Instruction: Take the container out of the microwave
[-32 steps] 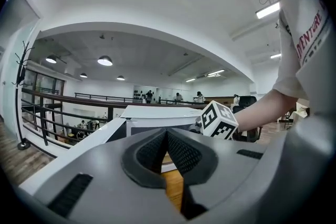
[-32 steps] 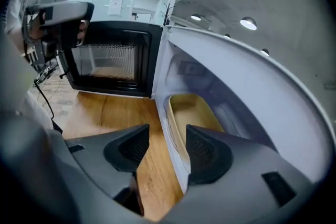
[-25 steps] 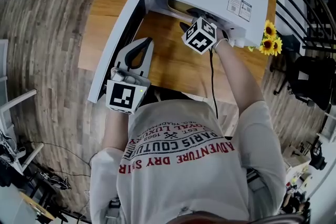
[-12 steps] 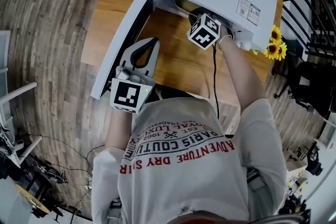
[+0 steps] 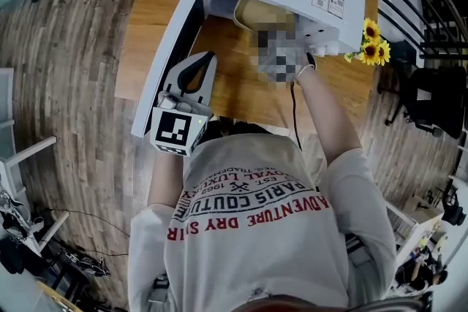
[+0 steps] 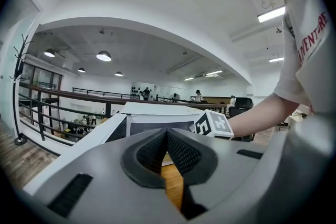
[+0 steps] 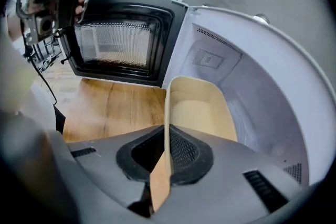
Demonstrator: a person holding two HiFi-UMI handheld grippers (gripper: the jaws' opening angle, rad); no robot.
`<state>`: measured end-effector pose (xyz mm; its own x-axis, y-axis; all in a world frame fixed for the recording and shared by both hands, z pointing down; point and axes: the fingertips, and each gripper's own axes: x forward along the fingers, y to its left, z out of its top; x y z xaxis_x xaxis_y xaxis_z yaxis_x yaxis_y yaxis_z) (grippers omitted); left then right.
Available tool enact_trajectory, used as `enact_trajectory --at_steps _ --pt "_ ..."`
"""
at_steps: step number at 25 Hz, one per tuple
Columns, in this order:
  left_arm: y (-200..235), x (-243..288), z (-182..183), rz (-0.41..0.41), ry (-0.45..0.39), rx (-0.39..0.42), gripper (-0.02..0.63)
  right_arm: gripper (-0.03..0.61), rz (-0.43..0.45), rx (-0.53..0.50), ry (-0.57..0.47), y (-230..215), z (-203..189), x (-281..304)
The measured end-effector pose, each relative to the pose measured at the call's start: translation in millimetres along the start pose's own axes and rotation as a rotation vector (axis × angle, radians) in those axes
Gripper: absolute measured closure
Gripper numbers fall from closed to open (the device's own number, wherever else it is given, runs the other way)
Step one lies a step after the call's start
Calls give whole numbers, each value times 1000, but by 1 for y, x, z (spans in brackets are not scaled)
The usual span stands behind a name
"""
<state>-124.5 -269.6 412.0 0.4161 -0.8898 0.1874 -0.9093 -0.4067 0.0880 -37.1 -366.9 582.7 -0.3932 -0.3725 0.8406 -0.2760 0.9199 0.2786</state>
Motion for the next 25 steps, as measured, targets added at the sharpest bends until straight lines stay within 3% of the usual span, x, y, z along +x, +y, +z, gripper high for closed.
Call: enact_trajectory --at_steps 10,19,25 --pt "-22 -15 9 -137 -9 69 600 545 -70 252 -116 44 2 -63" --pt "-38 -26 21 -247 -33 141 600 545 -251 471 -282 53 3 -134" --pt "-42 -28 34 -270 -62 178 600 545 -408 574 -425 43 3 -189"
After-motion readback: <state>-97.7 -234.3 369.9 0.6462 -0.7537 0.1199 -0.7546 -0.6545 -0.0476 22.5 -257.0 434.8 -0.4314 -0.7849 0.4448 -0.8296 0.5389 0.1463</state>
